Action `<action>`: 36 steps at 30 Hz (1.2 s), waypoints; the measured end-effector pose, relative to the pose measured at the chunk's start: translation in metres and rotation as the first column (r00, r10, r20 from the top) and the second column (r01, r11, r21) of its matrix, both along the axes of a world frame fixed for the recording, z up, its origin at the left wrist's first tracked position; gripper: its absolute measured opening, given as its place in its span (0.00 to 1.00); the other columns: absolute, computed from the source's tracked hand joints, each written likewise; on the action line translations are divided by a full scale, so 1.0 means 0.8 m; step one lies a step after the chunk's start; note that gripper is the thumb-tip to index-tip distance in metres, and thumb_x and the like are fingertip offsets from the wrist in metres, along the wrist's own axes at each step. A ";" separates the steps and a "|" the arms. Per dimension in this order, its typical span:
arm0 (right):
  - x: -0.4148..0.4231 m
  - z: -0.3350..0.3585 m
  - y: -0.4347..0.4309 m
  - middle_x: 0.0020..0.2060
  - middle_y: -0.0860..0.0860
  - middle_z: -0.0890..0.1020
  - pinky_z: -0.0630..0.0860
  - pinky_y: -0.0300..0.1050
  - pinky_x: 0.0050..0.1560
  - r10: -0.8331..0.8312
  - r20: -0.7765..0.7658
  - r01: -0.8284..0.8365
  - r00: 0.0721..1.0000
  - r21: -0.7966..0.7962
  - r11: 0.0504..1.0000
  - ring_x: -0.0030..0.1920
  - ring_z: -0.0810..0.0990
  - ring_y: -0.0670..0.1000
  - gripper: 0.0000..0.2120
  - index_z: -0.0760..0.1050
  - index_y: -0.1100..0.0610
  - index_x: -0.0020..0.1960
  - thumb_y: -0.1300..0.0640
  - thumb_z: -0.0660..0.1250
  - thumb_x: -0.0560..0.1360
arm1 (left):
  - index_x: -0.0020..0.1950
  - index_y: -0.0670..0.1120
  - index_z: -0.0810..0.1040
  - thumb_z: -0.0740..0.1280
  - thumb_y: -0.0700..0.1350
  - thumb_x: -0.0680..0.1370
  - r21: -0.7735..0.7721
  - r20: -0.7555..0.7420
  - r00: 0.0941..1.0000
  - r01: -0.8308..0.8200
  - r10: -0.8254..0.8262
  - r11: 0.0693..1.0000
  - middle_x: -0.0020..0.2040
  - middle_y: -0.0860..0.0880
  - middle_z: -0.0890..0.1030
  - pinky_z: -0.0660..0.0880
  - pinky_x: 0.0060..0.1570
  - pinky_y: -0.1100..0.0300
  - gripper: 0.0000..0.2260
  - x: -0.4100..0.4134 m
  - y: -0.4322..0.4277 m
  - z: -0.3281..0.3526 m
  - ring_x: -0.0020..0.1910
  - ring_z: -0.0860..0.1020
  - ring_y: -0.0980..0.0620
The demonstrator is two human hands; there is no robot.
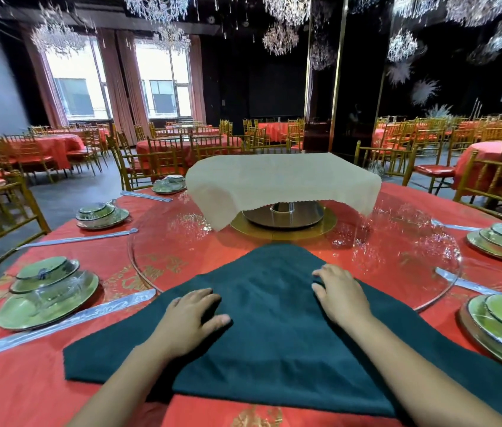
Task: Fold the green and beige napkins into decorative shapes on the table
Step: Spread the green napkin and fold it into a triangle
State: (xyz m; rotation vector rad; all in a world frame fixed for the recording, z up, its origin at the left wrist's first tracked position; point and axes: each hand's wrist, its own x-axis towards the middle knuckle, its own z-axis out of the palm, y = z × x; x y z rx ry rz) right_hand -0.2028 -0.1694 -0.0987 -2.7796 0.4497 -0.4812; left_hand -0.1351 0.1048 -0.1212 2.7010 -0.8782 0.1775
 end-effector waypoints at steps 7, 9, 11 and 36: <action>-0.090 -0.030 -0.038 0.63 0.51 0.71 0.66 0.48 0.63 -0.081 -0.004 0.081 0.997 -0.008 0.997 0.64 0.68 0.54 0.18 0.70 0.54 0.65 0.50 0.61 0.77 | 0.69 0.51 0.66 0.40 0.74 0.62 -0.023 0.014 0.993 -0.116 0.116 0.993 0.73 0.51 0.63 0.57 0.67 0.54 0.44 -0.009 0.010 -0.009 0.73 0.59 0.52; -0.111 -0.030 -0.050 0.60 0.54 0.73 0.67 0.49 0.61 -0.146 -0.003 0.146 0.989 0.019 0.989 0.63 0.69 0.56 0.18 0.71 0.56 0.62 0.49 0.63 0.76 | 0.60 0.49 0.72 0.51 0.71 0.67 -0.141 0.025 0.987 -0.153 0.158 0.978 0.62 0.51 0.72 0.67 0.60 0.53 0.34 -0.009 0.034 -0.010 0.64 0.70 0.47; -0.134 -0.029 -0.060 0.56 0.56 0.73 0.68 0.49 0.57 -0.221 -0.031 0.223 0.975 0.046 0.974 0.61 0.70 0.57 0.17 0.71 0.56 0.58 0.46 0.63 0.75 | 0.56 0.47 0.74 0.62 0.66 0.72 -0.180 -0.065 0.972 -0.236 0.227 0.955 0.55 0.50 0.75 0.71 0.55 0.53 0.25 -0.012 0.068 -0.008 0.57 0.74 0.47; -0.229 -0.002 -0.080 0.23 0.46 0.66 0.57 0.36 0.25 0.110 -0.369 0.064 0.923 0.428 0.902 0.22 0.61 0.44 0.17 0.66 0.54 0.32 0.50 0.69 0.73 | 0.37 0.46 0.72 0.69 0.49 0.75 -0.069 -0.448 0.877 -0.227 0.173 0.971 0.30 0.54 0.75 0.67 0.29 0.69 0.11 -0.105 0.144 0.023 0.28 0.70 0.60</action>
